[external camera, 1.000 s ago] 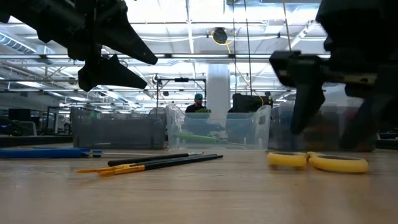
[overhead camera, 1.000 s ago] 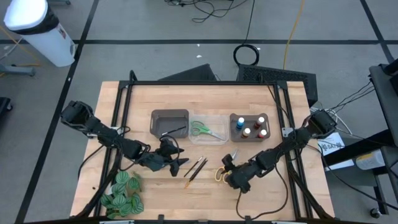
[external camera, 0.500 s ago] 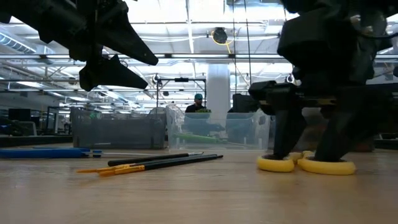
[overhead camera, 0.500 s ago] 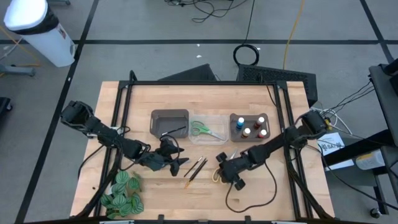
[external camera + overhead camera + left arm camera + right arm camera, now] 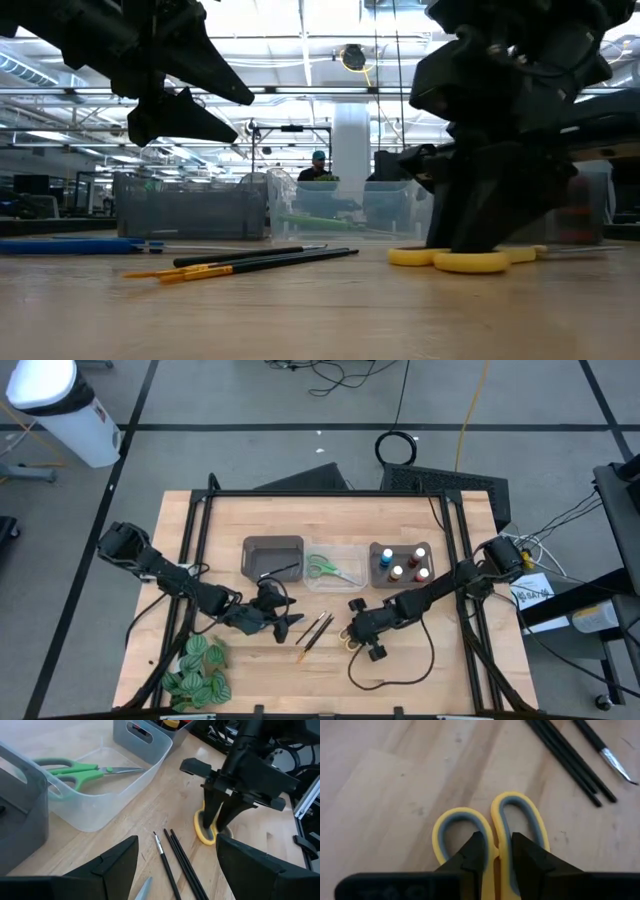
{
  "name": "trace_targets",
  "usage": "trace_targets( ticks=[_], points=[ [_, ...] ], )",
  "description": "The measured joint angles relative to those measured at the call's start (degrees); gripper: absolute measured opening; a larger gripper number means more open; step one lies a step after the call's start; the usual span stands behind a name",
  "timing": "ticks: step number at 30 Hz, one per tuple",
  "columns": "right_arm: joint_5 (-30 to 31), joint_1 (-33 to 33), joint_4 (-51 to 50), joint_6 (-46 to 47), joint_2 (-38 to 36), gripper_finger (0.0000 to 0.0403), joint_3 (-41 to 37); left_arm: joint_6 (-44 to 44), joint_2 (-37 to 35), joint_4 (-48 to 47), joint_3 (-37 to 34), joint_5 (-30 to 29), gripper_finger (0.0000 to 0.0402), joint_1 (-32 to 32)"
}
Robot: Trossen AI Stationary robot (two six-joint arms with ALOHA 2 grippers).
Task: Pick & Place Paint Supplies
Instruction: Put the yellow scissors into the transparent bin
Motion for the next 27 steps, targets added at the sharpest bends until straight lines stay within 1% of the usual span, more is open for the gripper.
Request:
trace_targets(
  ticks=[6,11,16,19,23,27],
  points=[
    [0.2,0.2,5.3,1.9,-2.0,0.0065,-0.3,0.0,0.0,0.0,0.0,0.0,0.0278,0.0],
    [0.2,0.6,11.4,3.4,-6.9,0.0065,-0.3,0.0,0.0,0.0,0.0,0.0,0.0278,0.0],
    [0.3,1.7,15.3,4.7,-11.2,0.0065,-0.3,-0.2,0.0,-0.1,0.0,0.0,0.0278,0.0],
    [3.0,3.1,18.2,4.5,-13.8,0.0065,-0.3,-0.1,0.0,-0.1,0.0,0.3,0.0278,0.0],
    [6.2,4.8,21.5,1.9,-15.6,0.0065,-0.3,0.5,0.0,0.0,0.0,0.4,0.0278,0.0],
    [10.9,3.2,25.8,1.9,-16.3,0.0065,-0.1,1.4,0.0,0.1,0.0,0.1,0.0278,0.3]
  ],
)
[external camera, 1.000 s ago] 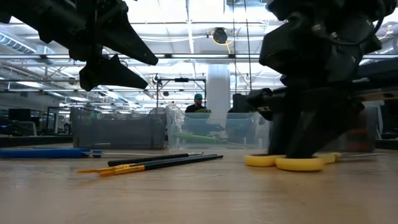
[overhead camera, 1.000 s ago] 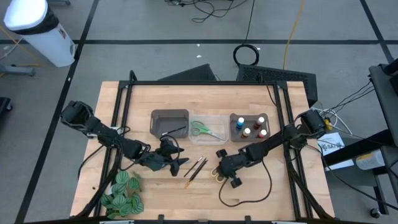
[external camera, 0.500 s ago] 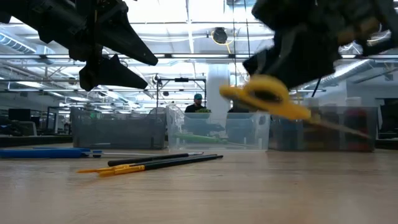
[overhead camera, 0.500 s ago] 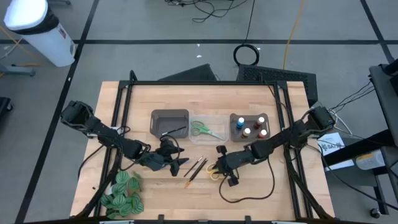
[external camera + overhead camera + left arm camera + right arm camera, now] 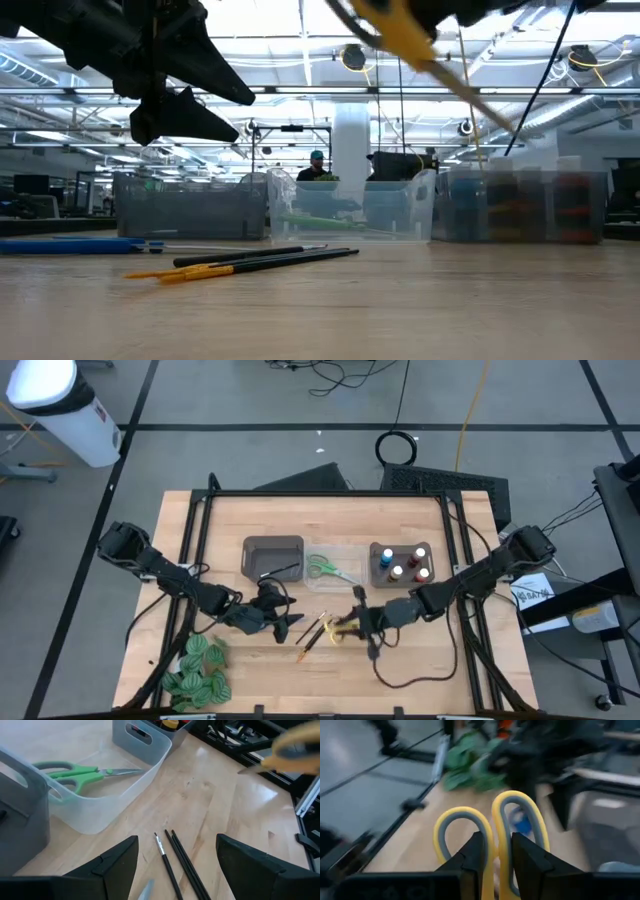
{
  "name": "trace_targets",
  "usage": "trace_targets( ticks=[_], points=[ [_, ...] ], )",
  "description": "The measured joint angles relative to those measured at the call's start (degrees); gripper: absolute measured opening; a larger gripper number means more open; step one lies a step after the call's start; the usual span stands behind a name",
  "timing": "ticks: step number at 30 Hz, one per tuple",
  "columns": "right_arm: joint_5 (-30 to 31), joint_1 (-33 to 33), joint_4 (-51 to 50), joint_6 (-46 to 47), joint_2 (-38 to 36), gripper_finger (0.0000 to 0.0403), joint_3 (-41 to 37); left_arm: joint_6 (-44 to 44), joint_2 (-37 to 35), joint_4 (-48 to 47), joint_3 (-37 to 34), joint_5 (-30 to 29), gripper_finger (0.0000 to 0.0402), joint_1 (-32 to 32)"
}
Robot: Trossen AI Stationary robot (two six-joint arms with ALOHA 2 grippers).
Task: Pick & Place Paint Supplies
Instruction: Put the yellow scissors into the transparent bin
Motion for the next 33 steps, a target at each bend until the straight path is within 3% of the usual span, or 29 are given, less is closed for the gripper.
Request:
trace_targets(
  ticks=[6,14,20,33],
  points=[
    [0.9,-6.4,0.2,2.1,0.0,0.0065,4.1,1.2,0.0,0.6,0.0,1.4,0.0278,2.0],
    [0.8,-17.2,1.6,-0.5,0.0,0.0065,7.3,10.2,-4.4,3.9,0.0,1.2,0.0278,5.0],
    [0.8,-25.4,1.4,1.2,2.6,0.0065,7.5,12.8,-5.1,5.9,0.0,-1.6,0.0278,5.3],
    [0.6,-28.8,-3.4,6.0,13.3,0.0065,7.3,22.1,-5.2,7.9,0.0,-2.2,0.0278,10.0]
  ],
)
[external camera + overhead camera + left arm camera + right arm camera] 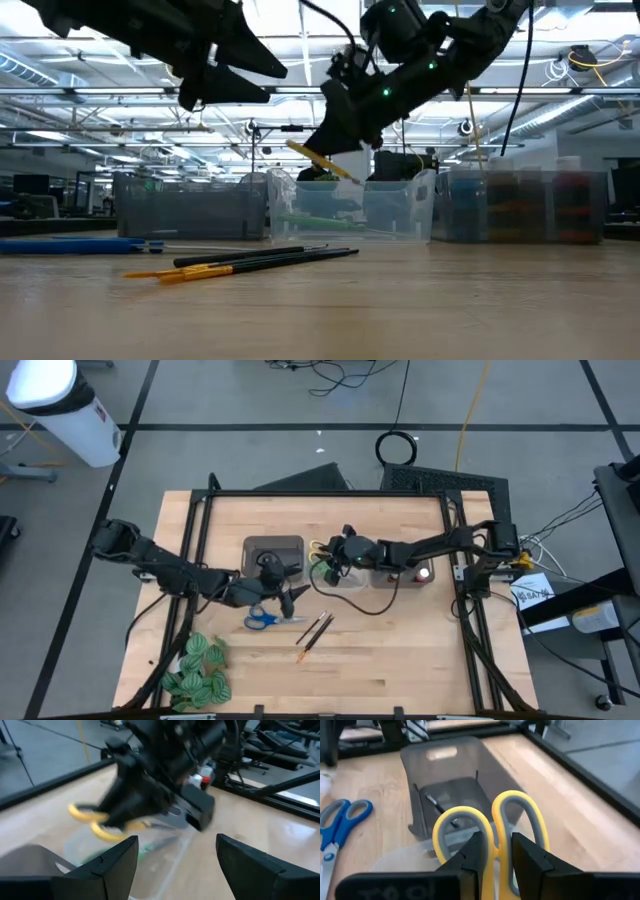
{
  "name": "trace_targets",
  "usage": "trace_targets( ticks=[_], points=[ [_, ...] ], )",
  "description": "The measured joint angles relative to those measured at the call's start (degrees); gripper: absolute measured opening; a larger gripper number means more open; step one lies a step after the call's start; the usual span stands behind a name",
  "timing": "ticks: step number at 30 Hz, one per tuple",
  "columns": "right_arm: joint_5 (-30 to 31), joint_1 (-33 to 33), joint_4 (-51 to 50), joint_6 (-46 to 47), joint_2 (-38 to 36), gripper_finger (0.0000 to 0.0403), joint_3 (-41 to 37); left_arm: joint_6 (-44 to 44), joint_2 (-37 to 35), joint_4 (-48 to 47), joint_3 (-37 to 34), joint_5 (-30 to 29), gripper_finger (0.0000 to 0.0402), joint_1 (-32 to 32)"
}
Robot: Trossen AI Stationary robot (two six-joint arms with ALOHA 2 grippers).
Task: Pick & Place Paint Supplies
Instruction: Put the yellow scissors into the transparent bin, then put the bottom gold paint brush into the left black bin
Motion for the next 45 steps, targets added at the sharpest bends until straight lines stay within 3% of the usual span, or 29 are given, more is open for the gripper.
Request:
trace_targets(
  ticks=[5,15,24,31,37,41,45],
  points=[
    [0.0,-0.2,0.0,2.1,2.9,0.0065,-1.0,3.6,0.0,1.4,0.0,0.7,0.0278,2.9],
    [0.1,-0.4,0.2,3.3,4.3,0.0066,-2.5,1.2,0.0,0.7,0.0,5.6,0.0278,4.5],
    [0.1,-0.3,0.2,1.2,4.3,0.0193,-2.6,1.1,0.0,0.9,0.0,5.5,0.0278,4.5],
    [0.0,0.8,-0.2,1.0,0.6,0.0228,-2.7,0.9,0.0,0.9,0.0,5.5,0.0278,4.5],
    [0.0,8.0,-1.0,-5.3,-6.1,0.0221,-2.6,0.1,0.0,0.9,0.0,7.2,0.0278,4.5],
    [0.0,15.9,0.3,-7.3,-7.3,0.0212,-2.5,-1.9,0.0,-0.2,0.0,12.4,0.0278,4.5],
    [0.1,23.6,-0.7,-6.4,-7.4,0.0207,-2.6,-10.1,1.3,-3.3,0.0,19.7,0.0278,3.2]
  ],
)
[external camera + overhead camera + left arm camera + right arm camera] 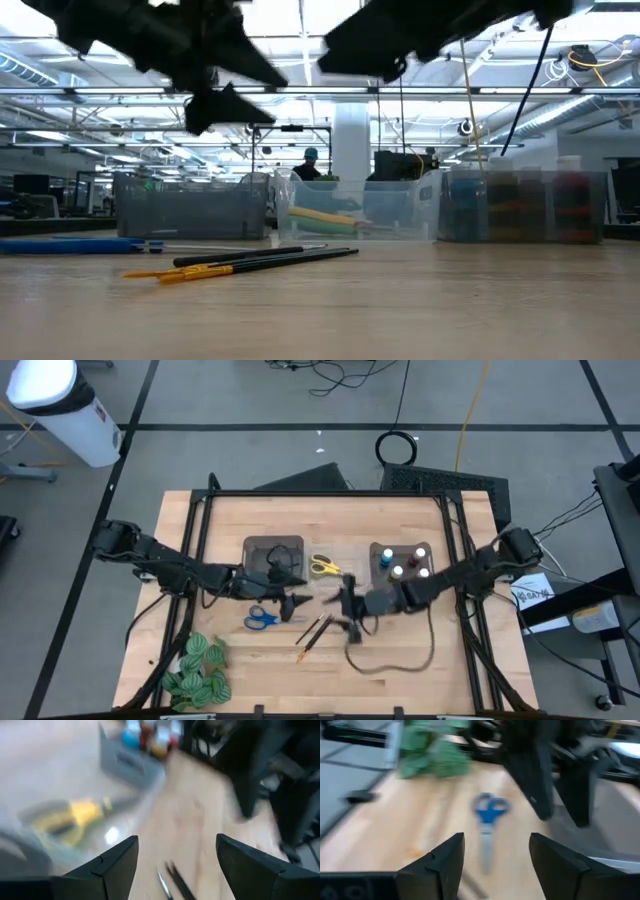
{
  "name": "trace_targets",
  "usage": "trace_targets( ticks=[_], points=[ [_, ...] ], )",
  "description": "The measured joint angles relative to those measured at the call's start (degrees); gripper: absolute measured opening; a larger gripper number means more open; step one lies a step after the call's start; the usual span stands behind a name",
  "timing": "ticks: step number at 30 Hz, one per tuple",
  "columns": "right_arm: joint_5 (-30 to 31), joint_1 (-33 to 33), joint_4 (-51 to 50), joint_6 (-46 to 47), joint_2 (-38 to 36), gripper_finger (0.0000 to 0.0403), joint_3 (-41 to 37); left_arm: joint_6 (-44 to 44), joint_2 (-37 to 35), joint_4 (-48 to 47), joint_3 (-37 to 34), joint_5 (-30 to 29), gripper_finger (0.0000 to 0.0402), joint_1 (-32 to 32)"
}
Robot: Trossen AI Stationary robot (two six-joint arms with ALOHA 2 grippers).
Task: Pick & Place Paint Supplies
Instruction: Put the bottom gold paint brush into the left black bin
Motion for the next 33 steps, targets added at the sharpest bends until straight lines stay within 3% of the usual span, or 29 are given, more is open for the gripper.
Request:
trace_targets(
  ticks=[3,6,12,18,22,33],
  points=[
    [0.1,4.6,-1.1,1.3,0.0,0.0204,0.0,-5.0,4.3,-0.5,0.0,0.3,0.0278,-4.1],
    [1.0,8.5,-0.3,0.7,0.1,0.0200,0.0,-7.1,10.4,2.6,0.2,-3.4,0.0278,-8.3],
    [7.7,12.2,0.8,-5.3,0.1,0.0198,0.0,-4.9,20.0,3.0,7.4,-5.4,0.0278,-12.2],
    [9.2,11.5,1.2,-7.5,0.0,0.0198,0.0,-2.3,25.4,-17.5,19.9,-8.0,0.0278,-13.2],
    [9.2,10.5,1.0,-6.3,0.0,0.0198,0.0,-7.3,27.7,-29.0,25.0,-10.0,0.0278,-11.7],
    [9.2,10.2,-0.2,-3.9,0.0,0.0197,0.0,-13.0,32.5,-31.0,26.0,-7.5,0.0278,-8.9]
  ],
)
